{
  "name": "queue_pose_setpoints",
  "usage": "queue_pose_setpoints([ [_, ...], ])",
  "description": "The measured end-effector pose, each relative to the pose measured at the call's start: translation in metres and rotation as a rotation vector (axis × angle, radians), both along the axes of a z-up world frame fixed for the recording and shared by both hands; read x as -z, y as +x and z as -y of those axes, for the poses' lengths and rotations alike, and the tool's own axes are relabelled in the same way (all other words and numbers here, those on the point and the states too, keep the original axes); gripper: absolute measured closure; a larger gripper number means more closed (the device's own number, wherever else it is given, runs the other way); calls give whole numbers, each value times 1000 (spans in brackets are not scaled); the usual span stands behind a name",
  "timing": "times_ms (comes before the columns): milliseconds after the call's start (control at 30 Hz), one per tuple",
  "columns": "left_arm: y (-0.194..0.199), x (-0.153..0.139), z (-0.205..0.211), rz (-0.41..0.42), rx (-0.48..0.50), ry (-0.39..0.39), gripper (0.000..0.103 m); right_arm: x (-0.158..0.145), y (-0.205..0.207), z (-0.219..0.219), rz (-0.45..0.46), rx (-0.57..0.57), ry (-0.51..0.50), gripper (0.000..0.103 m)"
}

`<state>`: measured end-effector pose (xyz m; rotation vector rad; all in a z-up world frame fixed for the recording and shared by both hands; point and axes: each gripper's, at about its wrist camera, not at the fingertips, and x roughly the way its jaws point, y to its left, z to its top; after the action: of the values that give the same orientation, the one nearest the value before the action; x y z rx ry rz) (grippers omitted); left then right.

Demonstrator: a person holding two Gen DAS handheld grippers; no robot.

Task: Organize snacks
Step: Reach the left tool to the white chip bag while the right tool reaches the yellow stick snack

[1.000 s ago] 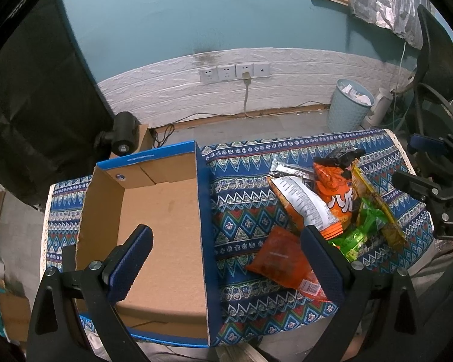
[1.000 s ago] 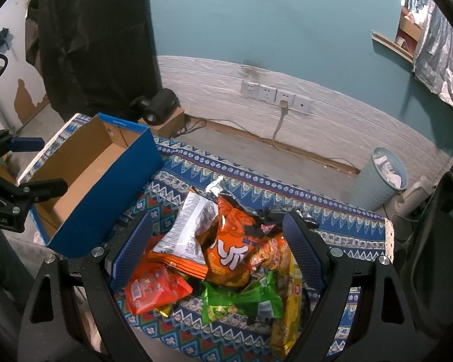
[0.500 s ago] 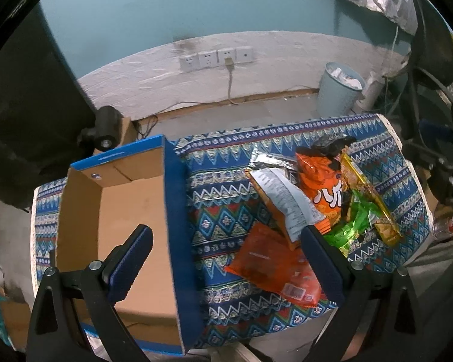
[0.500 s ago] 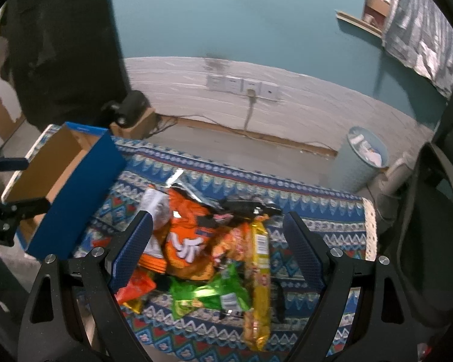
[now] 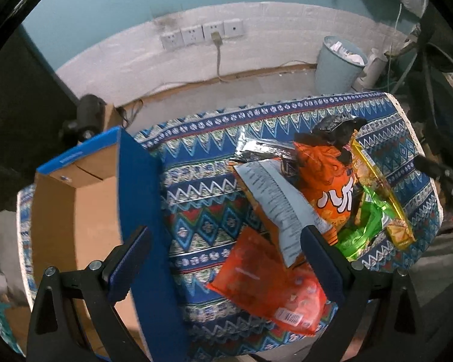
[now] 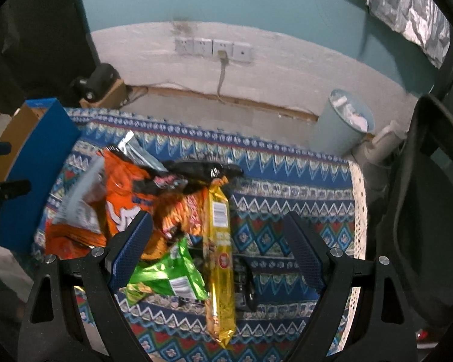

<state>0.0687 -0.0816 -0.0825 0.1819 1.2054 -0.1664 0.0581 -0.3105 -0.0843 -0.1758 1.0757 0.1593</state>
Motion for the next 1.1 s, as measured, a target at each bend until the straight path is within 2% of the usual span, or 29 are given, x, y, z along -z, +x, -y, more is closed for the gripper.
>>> queue_pose_setpoints([
  [367,37,36,11,-92,-55,-41,3,51,6,14,-113,5,-46,17],
  [667,55,60,24,-145,-59,-47,3,86,13,26,-192,21,-41,18],
  [833,60,74,29,-187,-62,-57,3,103,14,27,-231,12,-40,25],
  [967,60,85,33,-198,-50,-17,3,115,14,26,-264,2,-22,33],
  [1033,59,91,35,-205,-39,7,3,117,13,25,-272,0,-9,39],
  [1100,57,98,36,-217,-27,30,3,117,12,24,-269,-12,7,51],
])
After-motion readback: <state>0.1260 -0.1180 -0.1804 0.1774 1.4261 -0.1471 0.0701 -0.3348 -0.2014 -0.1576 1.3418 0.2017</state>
